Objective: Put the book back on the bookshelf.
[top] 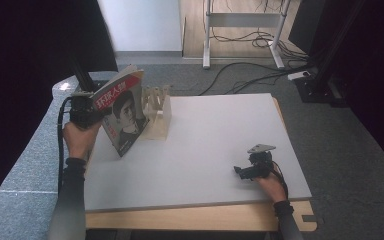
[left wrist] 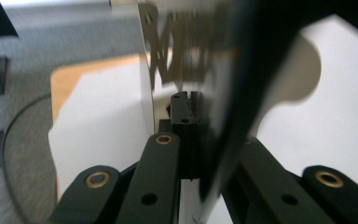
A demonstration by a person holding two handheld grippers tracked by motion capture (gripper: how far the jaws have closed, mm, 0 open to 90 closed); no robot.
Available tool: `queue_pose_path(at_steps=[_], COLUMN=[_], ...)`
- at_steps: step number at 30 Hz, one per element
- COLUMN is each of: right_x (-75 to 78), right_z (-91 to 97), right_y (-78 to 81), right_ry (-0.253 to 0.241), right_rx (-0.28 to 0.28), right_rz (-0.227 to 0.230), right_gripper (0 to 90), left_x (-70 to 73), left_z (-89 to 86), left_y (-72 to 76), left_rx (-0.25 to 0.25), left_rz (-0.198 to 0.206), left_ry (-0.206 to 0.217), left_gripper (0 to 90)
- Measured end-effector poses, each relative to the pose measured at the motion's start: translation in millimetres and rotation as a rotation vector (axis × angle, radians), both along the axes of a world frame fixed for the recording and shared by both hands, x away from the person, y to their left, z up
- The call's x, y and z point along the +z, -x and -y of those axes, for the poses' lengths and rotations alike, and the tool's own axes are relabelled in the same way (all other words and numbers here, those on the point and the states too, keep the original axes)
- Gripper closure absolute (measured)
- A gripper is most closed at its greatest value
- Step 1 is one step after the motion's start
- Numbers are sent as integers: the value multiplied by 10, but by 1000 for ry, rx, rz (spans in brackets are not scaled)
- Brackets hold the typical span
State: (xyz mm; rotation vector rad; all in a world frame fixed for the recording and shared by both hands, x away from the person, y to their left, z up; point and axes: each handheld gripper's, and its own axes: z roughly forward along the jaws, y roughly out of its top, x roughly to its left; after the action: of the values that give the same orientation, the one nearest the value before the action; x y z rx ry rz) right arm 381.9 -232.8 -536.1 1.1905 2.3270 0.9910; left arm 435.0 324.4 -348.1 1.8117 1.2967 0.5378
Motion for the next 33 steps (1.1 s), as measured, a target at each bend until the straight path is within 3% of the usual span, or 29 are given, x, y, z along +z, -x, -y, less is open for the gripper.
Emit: queue_pose_path(at_steps=[3, 11, 16, 25, 33], right_x=[0, 0, 3, 4, 3], right_z=[0, 0, -2, -5, -6], right_y=[1, 1, -1, -1, -1], right_ry=[0, -1, 1, 2, 3], right_rx=[0, 0, 1, -1, -1], right_rz=[0, 0, -1, 1, 4], right_gripper=[0, 0, 0, 0, 0], left_x=[-54, -187, -207, -209, -147], left_z=[43, 4, -41, -75, -162], left_y=[-36, -102, -108, -56, 94], left_rx=[30, 76, 72, 34, -1], left_rz=[47, 58, 42, 84, 92], left_ry=[11, 23, 10, 22, 82], left_gripper=[873, 857, 705, 381, 180])
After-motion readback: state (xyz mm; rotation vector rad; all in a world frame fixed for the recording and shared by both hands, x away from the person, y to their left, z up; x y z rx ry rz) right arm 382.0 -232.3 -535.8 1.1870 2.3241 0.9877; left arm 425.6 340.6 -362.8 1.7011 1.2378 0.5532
